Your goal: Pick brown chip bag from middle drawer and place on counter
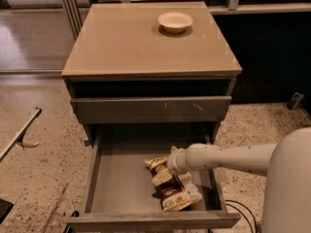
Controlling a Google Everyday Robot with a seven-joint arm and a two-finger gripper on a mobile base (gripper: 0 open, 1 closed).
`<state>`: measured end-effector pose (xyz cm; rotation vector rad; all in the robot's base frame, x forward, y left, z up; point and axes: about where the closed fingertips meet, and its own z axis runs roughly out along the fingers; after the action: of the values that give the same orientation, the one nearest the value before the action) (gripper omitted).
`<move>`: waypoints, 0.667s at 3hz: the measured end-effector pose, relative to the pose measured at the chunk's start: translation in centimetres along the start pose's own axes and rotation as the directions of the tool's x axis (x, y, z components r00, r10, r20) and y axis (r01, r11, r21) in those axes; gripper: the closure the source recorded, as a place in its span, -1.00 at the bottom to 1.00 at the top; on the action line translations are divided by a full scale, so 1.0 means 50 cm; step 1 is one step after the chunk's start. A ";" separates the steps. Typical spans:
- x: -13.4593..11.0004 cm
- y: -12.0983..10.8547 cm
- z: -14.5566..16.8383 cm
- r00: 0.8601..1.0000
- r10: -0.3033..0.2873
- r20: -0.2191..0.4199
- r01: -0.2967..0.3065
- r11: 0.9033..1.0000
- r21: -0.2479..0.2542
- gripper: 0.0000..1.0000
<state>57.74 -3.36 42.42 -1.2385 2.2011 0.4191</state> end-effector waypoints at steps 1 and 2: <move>0.033 0.016 0.007 1.000 0.012 -0.005 -0.012 1.000 -0.003 -1.00; 0.063 0.037 0.021 0.999 0.033 -0.029 -0.033 0.999 -0.024 -0.65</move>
Offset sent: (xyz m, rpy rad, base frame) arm -0.0395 -0.0095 -0.0438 -0.0100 0.0922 -0.0180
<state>55.21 -3.95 39.61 -1.2296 2.2491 0.4460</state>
